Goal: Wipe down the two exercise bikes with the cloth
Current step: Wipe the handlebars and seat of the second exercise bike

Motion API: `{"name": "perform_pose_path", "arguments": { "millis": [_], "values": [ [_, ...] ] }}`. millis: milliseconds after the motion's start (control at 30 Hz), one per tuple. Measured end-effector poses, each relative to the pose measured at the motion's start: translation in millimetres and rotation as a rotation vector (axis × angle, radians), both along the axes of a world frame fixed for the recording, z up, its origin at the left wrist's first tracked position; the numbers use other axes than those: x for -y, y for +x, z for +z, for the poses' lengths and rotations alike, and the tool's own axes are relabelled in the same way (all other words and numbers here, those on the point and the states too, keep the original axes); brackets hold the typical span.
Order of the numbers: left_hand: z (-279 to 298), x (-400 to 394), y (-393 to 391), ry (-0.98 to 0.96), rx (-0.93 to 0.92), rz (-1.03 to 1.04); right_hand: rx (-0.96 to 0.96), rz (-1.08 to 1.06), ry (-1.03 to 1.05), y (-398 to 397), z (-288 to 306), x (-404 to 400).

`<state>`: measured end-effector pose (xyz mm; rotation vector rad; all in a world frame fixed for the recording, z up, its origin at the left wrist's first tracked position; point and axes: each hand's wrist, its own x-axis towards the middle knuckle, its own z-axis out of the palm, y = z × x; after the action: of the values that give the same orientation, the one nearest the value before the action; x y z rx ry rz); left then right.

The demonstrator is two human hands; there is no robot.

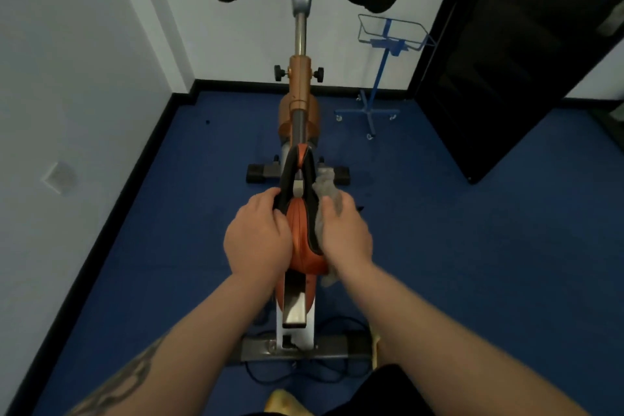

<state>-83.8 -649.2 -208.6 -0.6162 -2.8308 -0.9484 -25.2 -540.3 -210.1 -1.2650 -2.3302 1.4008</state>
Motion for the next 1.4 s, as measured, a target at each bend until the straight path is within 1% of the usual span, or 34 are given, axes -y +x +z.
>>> {"name": "perform_pose_path", "arguments": {
  "millis": [67, 100, 133, 200, 233, 300, 333, 367, 467, 500, 533, 667, 733, 800, 867, 933, 967, 1033, 1067, 1100, 1167, 1200, 1233, 1267, 1300, 1333, 1400],
  "values": [
    [2.8, -3.3, -16.4, -0.084, 0.071, 0.027, -0.012, 0.025, 0.203, 18.8, -0.6, 23.6],
    [4.7, -7.8, -24.9, -0.111, 0.127, 0.05, 0.004, 0.05, 0.266, 19.1, -1.0, 23.8],
    [6.1, -13.1, -30.8, -0.142, 0.178, 0.067, 0.055, 0.085, 0.279, 10.2, 0.3, 16.0],
    [5.0, -21.5, -33.1, -0.21, 0.223, 0.058, 0.196, 0.155, 0.214, -18.7, 5.2, -5.8],
    [3.2, -23.8, -32.7, -0.224, 0.22, 0.051, 0.239, 0.16, 0.137, -33.0, 9.3, -16.9],
    [-0.3, -23.9, -33.3, -0.208, 0.209, 0.054, 0.257, 0.13, -0.043, -56.0, 16.0, -32.5],
    [-1.6, -22.0, -33.8, -0.193, 0.206, 0.061, 0.26, 0.136, -0.07, -60.5, 15.7, -34.3],
    [-1.6, -20.3, -34.7, -0.179, 0.204, 0.064, 0.254, 0.169, -0.038, -57.9, 14.8, -30.5],
    [-3.2, -21.9, -34.9, -0.161, 0.191, 0.081, 0.176, 0.289, 0.264, -32.4, 8.0, -9.1],
    [-4.0, -23.5, -34.3, -0.162, 0.183, 0.087, 0.136, 0.307, 0.323, -29.5, 5.9, -6.1],
    [-3.9, -24.3, -33.6, -0.166, 0.179, 0.094, 0.125, 0.313, 0.337, -33.4, 4.1, -6.6],
    [-0.9, -24.4, -31.5, -0.208, 0.187, 0.114, 0.214, 0.236, 0.193, -83.0, -0.3, -23.6],
    [1.8, -26.0, -30.3, -0.21, 0.19, 0.127, 0.166, 0.154, 0.14, -112.5, -5.6, -34.9],
    [3.6, -27.4, -29.3, -0.199, 0.211, 0.148, 0.094, 0.171, 0.156, -134.6, -11.0, -46.4],
    [2.9, -26.9, -28.9, -0.194, 0.228, 0.183, 0.021, 0.32, 0.268, -147.1, -14.0, -60.8],
    [0.8, -27.0, -27.6, -0.219, 0.203, 0.256, -0.064, 0.554, 0.38, -153.1, -9.5, -72.9],
    [0.5, -27.7, -26.4, -0.243, 0.178, 0.307, -0.073, 0.702, 0.457, -154.2, -4.7, -76.6],
    [2.2, -28.6, -23.7, -0.273, 0.128, 0.42, -0.077, 1.081, 0.747, -151.0, 2.8, -73.9],
    [3.2, -28.6, -21.5, -0.265, 0.106, 0.484, -0.148, 1.245, 0.874, -141.9, 5.5, -66.2],
    [3.4, -27.7, -17.7, -0.23, 0.091, 0.559, -0.276, 1.368, 0.925, -132.3, 6.1, -57.4],
    [0.9, -27.0, -4.5, -0.065, 0.097, 0.724, -0.444, 1.521, 0.786, -120.5, 8.4, -54.0],
    [-0.8, -29.7, 5.0, 0.055, 0.114, 0.788, -0.414, 1.597, 0.737, -124.0, 9.6, -60.7],
    [-3.1, -34.3, 16.0, 0.163, 0.13, 0.818, -0.35, 1.702, 0.76, -131.6, 13.2, -69.1],
    [-5.9, -40.6, 27.5, 0.233, 0.128, 0.812, -0.29, 1.785, 0.766, -143.8, 13.9, -77.3],
    [-8.7, -46.6, 38.8, 0.267, 0.111, 0.788, -0.239, 1.812, 0.824, -157.6, 12.9, -84.4],
    [-11.7, -51.1, 47.7, 0.287, 0.1, 0.77, -0.184, 1.772, 0.889, -167.5, 12.4, -86.4],
    [-14.1, -57.1, 62.2, 0.328, 0.141, 0.789, -0.112, 1.685, 0.972, -167.9, 10.4, -76.5]
  ]
}}
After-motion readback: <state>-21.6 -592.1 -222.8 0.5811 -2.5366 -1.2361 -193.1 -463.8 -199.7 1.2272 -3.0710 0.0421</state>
